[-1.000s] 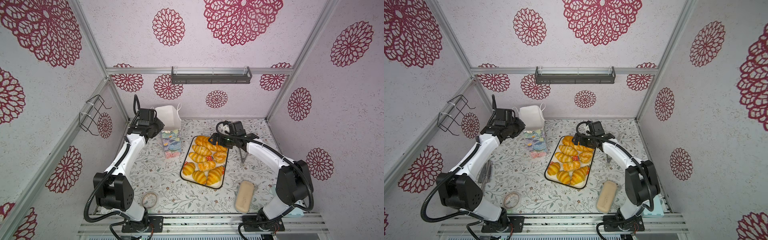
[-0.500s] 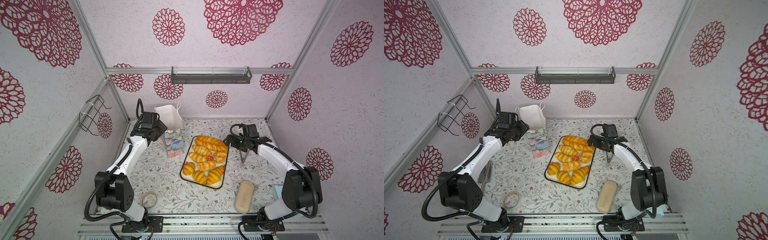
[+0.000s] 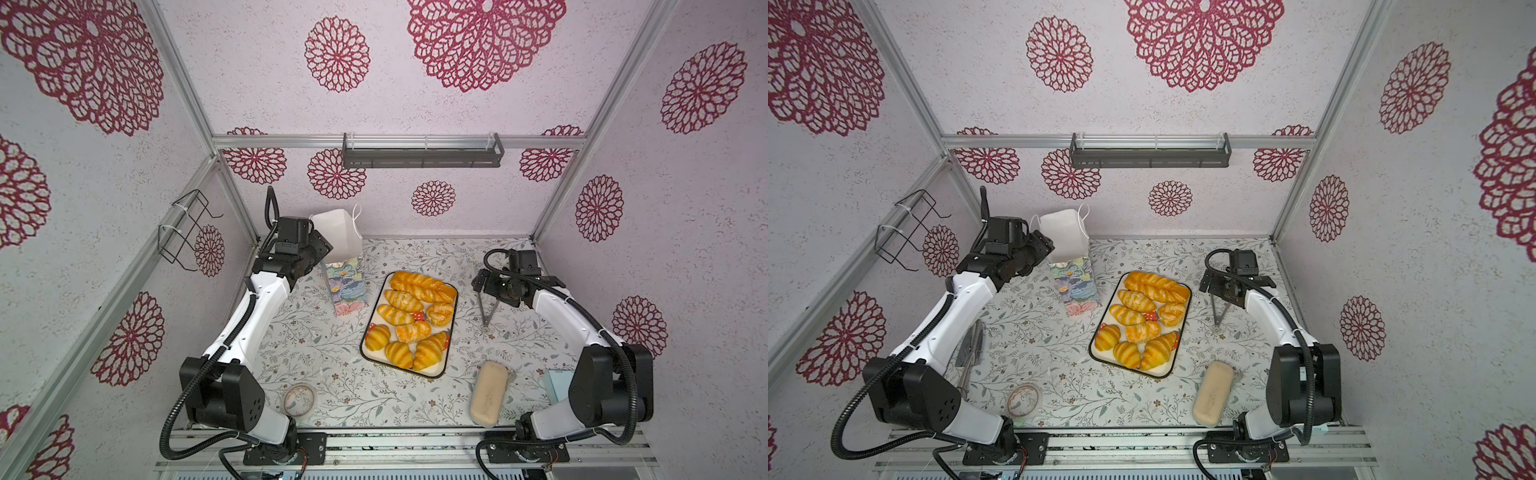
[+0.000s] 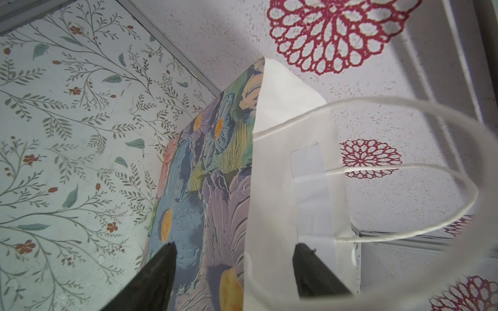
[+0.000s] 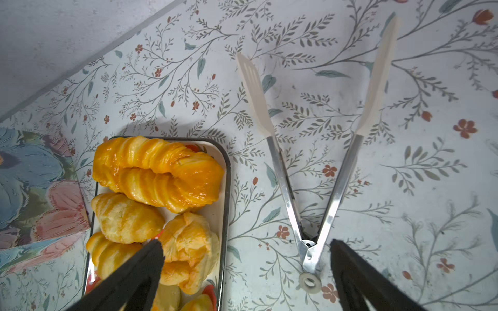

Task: Pack bread into a paper bag
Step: Place the paper bag at the top-left of the table.

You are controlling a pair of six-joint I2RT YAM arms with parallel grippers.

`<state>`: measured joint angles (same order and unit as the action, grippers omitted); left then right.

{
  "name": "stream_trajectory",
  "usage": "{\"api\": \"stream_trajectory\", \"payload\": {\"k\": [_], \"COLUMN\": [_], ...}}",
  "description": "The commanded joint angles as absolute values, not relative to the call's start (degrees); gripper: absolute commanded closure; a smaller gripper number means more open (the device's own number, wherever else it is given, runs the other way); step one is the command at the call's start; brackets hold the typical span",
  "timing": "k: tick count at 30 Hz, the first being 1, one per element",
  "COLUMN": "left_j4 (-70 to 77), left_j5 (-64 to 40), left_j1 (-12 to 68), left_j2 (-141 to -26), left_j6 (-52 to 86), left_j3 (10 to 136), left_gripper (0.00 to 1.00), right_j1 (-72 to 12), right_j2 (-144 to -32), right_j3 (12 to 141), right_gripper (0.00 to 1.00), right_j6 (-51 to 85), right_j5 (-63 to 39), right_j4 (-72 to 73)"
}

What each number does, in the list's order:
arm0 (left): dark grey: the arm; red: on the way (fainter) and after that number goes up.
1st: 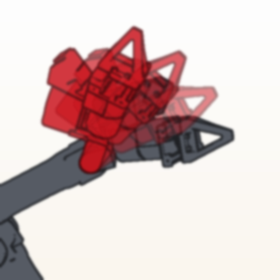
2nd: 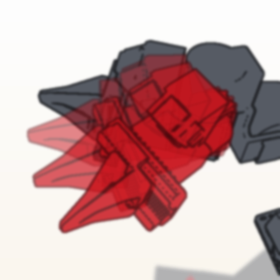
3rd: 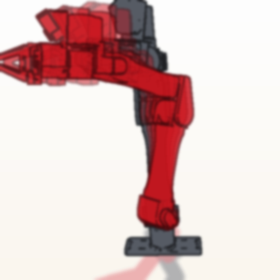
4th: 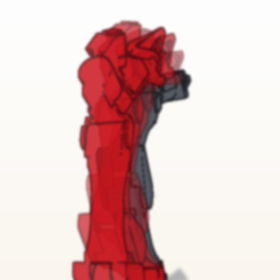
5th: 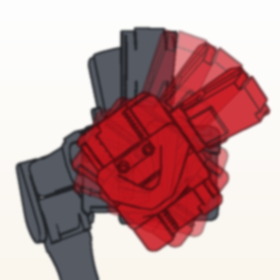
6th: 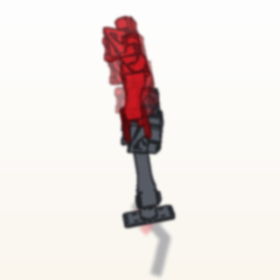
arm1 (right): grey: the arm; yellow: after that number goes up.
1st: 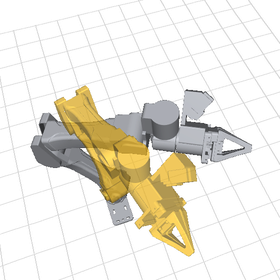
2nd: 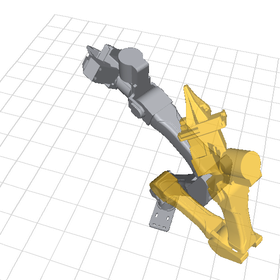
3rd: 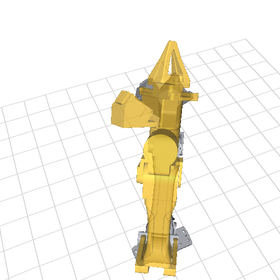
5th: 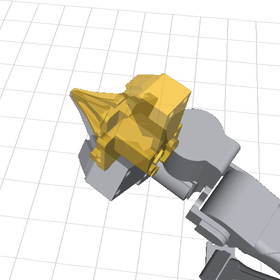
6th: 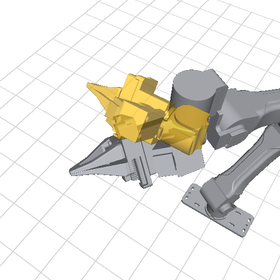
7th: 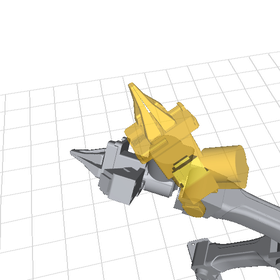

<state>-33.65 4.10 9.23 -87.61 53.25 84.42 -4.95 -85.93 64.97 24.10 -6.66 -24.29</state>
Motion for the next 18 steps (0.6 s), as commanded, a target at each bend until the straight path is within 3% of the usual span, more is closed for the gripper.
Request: {"api": "stream_trajectory", "payload": {"k": [1,18], "left_j4": [-35.99,-38.14], "left_j5": [5.81,3.61], "left_j1": [9.32,7.38], "left_j2": [-87.12,-86.36], "left_j6": [51.52,47.12], "left_j3": [86.24,87.42], "left_gripper": [0.28,0.34], "right_j1": [-3.68,-3.02], "right_j2": [-87.01,-101.78], "right_j3": [66.56,69.24], "right_gripper": [0.01,0.01], "right_j6": [22.91,22.07], "right_j5": [-2.57,0.08], "right_j4": [-25.52,-22.34]}}
